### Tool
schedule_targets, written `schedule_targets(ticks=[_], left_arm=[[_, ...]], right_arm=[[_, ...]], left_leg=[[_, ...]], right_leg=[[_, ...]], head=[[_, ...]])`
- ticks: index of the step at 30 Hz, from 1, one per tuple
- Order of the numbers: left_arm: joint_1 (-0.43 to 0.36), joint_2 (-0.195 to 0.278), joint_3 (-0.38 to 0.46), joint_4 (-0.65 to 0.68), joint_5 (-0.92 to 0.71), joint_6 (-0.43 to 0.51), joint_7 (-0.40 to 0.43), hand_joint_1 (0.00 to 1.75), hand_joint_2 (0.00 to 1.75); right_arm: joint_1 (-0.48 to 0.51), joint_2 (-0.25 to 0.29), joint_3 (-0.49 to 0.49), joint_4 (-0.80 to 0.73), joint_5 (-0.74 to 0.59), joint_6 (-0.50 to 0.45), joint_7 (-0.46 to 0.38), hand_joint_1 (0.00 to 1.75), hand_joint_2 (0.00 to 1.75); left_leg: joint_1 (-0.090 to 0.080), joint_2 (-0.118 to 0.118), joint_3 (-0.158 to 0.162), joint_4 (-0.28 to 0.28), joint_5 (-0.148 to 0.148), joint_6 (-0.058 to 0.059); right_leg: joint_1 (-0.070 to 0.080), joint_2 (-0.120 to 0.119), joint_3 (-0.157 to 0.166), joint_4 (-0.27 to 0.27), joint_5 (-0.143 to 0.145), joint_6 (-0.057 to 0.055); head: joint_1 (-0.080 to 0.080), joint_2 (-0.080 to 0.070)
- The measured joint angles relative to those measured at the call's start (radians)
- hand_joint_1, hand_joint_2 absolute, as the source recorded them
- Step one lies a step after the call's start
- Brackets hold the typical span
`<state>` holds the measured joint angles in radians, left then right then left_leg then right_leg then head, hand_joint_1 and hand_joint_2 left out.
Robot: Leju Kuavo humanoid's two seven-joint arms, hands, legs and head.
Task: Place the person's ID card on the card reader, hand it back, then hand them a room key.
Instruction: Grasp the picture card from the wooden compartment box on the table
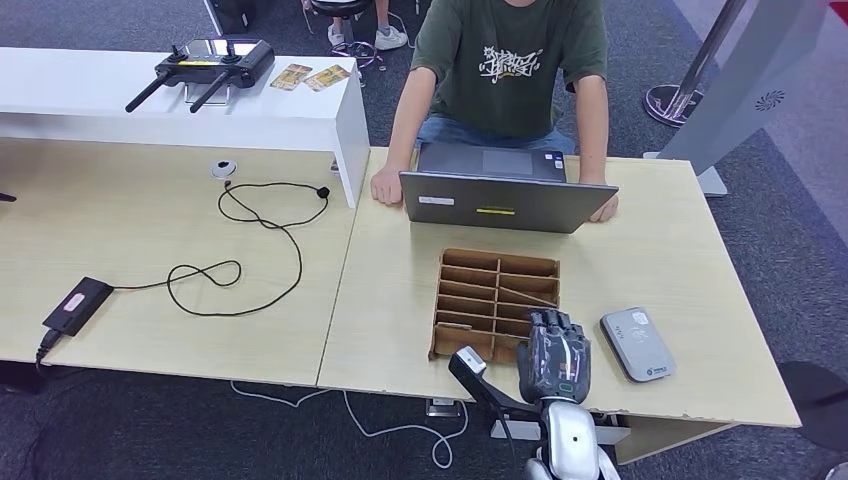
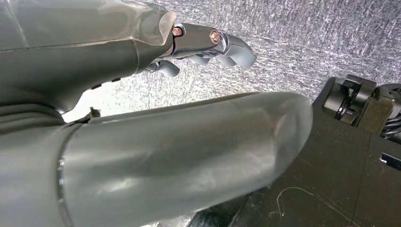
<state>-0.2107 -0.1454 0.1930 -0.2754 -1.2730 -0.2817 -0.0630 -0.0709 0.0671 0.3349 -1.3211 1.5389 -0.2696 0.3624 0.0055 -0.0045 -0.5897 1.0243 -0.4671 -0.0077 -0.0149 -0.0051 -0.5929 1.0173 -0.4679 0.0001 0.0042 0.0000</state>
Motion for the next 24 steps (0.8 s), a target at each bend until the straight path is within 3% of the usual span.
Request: schedule_targets(ticks=[13,19,24], left_arm=[[0.0,0.004,0.0,0.0,0.001,0.0,-0.001,0.0,0.0],[0.0,0.004,0.0,0.0,0.001,0.0,-0.001,0.0,0.0],[0.0,0.004,0.0,0.0,0.003,0.0,-0.003,0.0,0.0]], right_arm=[[-0.007,0.0,-0.001,0.007,0.0,-0.005,-0.006,1.66,1.75],[-0.01,0.0,-0.001,0.008,0.0,-0.007,-0.008,1.41,1.75],[-0.01,0.0,-0.001,0.009,0.0,-0.018,-0.014,1.37,1.75]], left_leg=[[0.0,0.0,0.0,0.0,0.0,0.0],[0.0,0.0,0.0,0.0,0.0,0.0],[0.0,0.0,0.0,0.0,0.0,0.0]], right_leg=[[0.0,0.0,0.0,0.0,0.0,0.0],[0.0,0.0,0.0,0.0,0.0,0.0],[0.0,0.0,0.0,0.0,0.0,0.0]], head=[[0.0,0.0],[0.0,0.0],[0.0,0.0]])
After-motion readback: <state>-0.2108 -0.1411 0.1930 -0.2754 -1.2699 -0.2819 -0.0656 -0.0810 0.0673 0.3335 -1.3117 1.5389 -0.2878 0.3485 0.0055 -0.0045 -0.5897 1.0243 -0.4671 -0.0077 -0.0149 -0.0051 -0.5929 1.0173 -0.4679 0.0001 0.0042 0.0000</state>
